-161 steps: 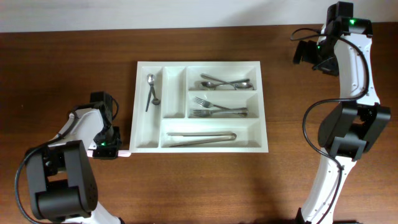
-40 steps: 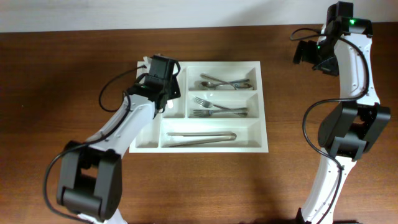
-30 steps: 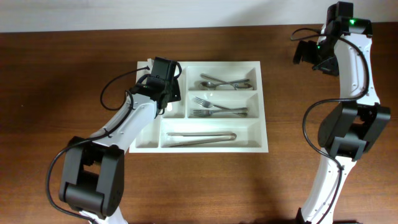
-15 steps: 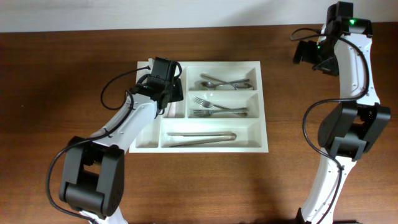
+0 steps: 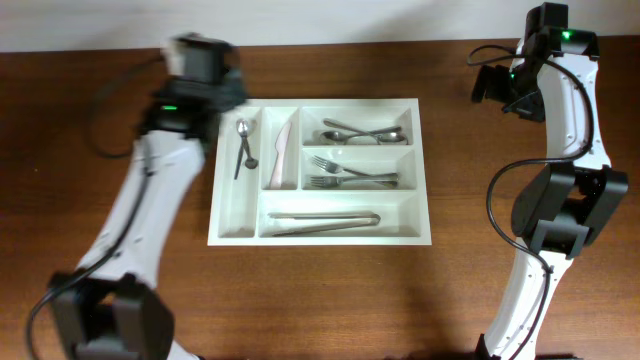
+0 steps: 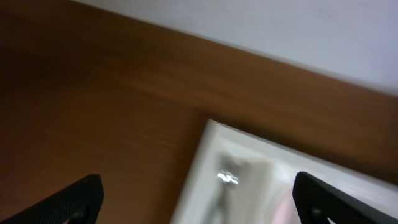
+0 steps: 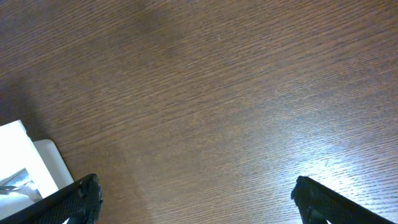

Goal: Pack container
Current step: 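Release the knife and raise the left gripper away from the tray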

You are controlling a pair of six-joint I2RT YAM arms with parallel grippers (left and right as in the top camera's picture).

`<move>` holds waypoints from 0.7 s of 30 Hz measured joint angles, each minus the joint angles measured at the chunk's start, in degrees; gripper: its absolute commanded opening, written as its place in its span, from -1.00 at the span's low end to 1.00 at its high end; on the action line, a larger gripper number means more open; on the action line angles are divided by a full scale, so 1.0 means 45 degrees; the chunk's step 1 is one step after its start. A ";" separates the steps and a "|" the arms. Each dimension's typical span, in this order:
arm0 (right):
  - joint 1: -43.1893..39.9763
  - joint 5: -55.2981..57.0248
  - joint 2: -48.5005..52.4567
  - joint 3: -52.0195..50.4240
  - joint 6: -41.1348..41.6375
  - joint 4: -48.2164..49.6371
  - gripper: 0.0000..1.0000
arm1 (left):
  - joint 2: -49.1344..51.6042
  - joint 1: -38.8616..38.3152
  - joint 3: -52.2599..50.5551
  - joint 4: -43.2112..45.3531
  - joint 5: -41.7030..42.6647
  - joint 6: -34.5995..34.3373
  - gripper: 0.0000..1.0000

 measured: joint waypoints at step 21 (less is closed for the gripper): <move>0.0000 0.0000 0.0000 0.0000 -0.0005 0.0000 0.98 | -0.0505 0.2934 0.0121 -0.2297 -0.0413 0.0000 0.99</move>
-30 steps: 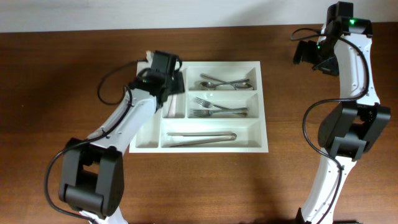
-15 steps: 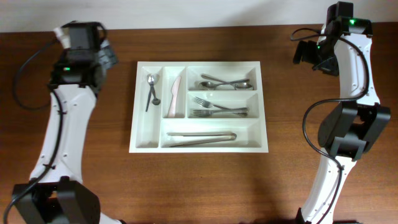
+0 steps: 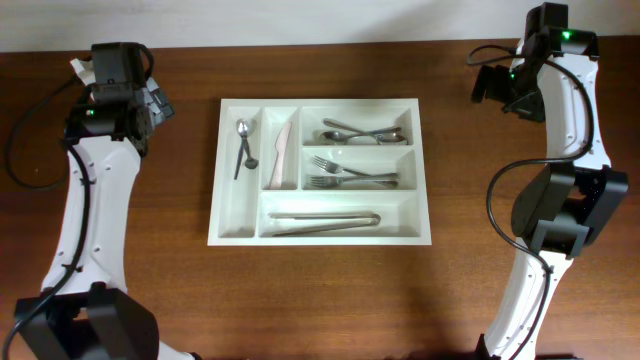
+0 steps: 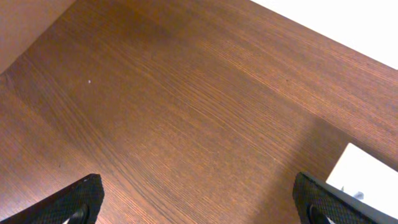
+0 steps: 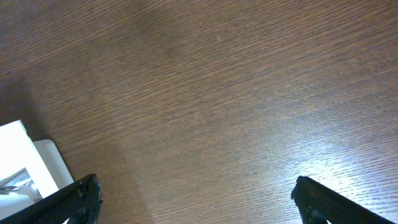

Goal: Pack container

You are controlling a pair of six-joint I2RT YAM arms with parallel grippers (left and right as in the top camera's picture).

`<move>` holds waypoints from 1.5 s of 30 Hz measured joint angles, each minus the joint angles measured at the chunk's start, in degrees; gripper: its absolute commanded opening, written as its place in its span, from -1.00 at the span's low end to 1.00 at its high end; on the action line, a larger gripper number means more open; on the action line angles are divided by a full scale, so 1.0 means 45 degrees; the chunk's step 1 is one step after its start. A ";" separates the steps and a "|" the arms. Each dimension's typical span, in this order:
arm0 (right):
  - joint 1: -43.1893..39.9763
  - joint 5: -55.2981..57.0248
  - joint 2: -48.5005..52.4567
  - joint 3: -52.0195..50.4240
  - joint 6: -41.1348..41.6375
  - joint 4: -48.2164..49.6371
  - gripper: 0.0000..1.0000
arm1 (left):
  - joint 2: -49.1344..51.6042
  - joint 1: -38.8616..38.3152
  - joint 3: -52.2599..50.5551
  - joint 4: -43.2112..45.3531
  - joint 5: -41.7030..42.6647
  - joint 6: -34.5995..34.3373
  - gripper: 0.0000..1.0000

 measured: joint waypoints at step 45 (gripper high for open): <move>0.0000 0.0000 0.0000 0.0000 0.0000 0.0000 0.98 | -1.7311 -0.0180 -1.5781 0.9073 0.6062 0.6703 0.98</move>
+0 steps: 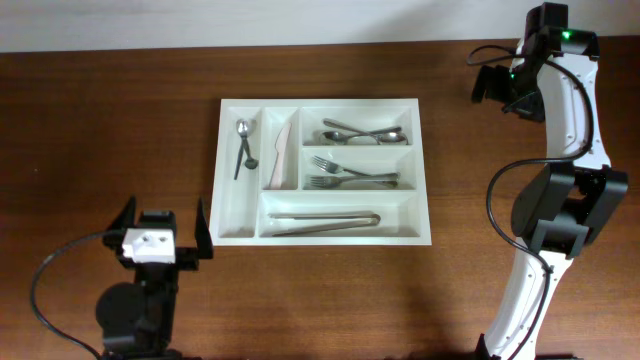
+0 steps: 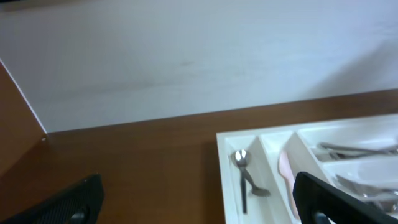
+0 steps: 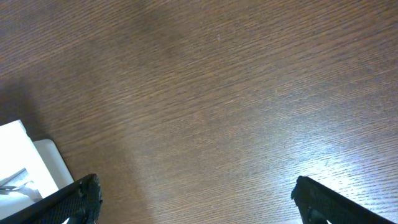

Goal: Pack container

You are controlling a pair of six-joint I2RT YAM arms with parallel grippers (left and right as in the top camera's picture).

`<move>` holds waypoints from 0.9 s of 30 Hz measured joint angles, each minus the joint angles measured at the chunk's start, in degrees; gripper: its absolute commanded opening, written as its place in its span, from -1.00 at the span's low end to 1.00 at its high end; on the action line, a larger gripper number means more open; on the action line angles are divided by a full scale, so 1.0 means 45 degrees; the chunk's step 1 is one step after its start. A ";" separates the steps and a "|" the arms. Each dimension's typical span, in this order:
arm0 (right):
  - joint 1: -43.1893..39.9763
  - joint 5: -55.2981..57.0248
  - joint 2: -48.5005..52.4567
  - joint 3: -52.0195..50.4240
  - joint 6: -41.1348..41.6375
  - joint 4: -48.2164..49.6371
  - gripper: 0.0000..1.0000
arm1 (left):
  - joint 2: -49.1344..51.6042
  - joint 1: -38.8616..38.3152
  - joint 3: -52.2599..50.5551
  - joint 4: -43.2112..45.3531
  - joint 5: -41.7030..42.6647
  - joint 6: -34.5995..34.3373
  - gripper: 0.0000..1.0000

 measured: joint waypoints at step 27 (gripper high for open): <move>0.0000 0.0005 0.0000 0.0000 0.0010 0.0000 0.98 | -0.4041 -0.0121 -0.3925 -0.0476 0.0029 -0.0005 0.98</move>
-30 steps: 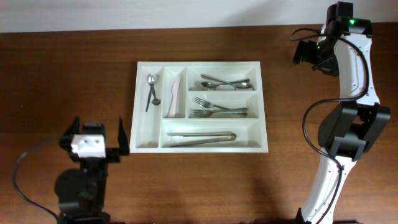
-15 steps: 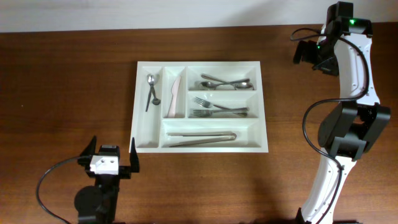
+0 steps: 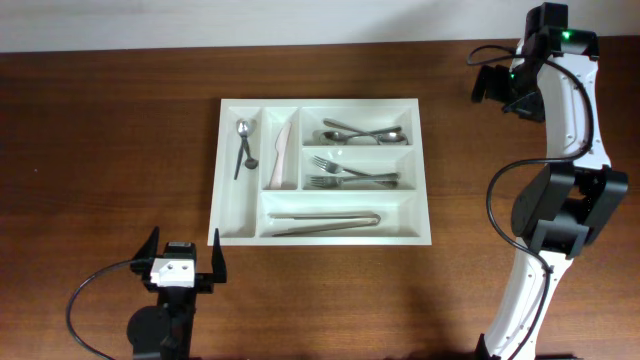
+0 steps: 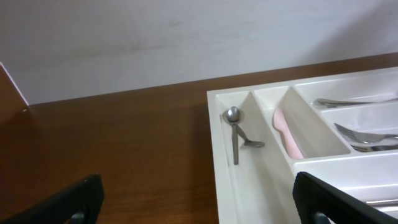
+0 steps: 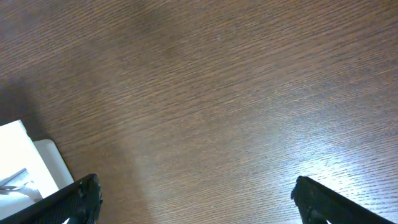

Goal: Pack container

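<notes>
A white cutlery tray (image 3: 425,170) lies mid-table with small spoons (image 3: 243,146), a pink knife (image 3: 280,148), spoons (image 3: 365,133), forks (image 3: 350,174) and tongs (image 3: 322,220) in its compartments. My left gripper (image 3: 182,260) sits low at the table's near-left, open and empty, facing the tray (image 4: 217,155). My right gripper (image 3: 492,88) hangs open over bare wood at the far right; the right wrist view catches only the tray's corner (image 5: 25,165).
The brown wooden table (image 3: 120,150) reaches a pale wall (image 4: 155,43) at the back. A black cable (image 3: 95,295) loops beside the left arm's base. The right arm's links stand along the table's right side.
My left gripper has drawn a little nearer the table's front and slightly right, its camera now closer to the tray's left compartments. The right arm and the cutlery are unchanged.
My left gripper was first over the tray's far-left corner, open. Then it stood at the table's far-left, away from the tray. After that it was folded down at the near-left, and now it rests there, lower. The right gripper stayed open throughout.
</notes>
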You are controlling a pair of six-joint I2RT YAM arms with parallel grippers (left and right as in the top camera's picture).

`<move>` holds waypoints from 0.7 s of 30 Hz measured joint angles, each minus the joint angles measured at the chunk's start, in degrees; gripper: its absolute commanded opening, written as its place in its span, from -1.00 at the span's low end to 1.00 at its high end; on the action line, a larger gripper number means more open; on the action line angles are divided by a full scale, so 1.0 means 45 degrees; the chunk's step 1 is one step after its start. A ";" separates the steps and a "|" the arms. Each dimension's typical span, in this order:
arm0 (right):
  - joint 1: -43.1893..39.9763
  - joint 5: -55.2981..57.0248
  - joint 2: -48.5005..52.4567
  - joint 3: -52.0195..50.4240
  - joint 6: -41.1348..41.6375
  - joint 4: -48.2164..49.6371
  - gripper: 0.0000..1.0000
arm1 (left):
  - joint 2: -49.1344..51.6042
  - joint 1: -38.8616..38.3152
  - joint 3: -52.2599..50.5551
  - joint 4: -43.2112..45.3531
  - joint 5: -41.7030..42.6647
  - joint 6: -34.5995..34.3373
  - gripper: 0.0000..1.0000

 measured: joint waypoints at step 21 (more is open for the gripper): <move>0.0000 -0.0005 0.0000 0.0000 -0.0005 0.0000 0.98 | -0.0058 -0.0165 0.0000 -0.0005 -0.0019 0.0000 0.98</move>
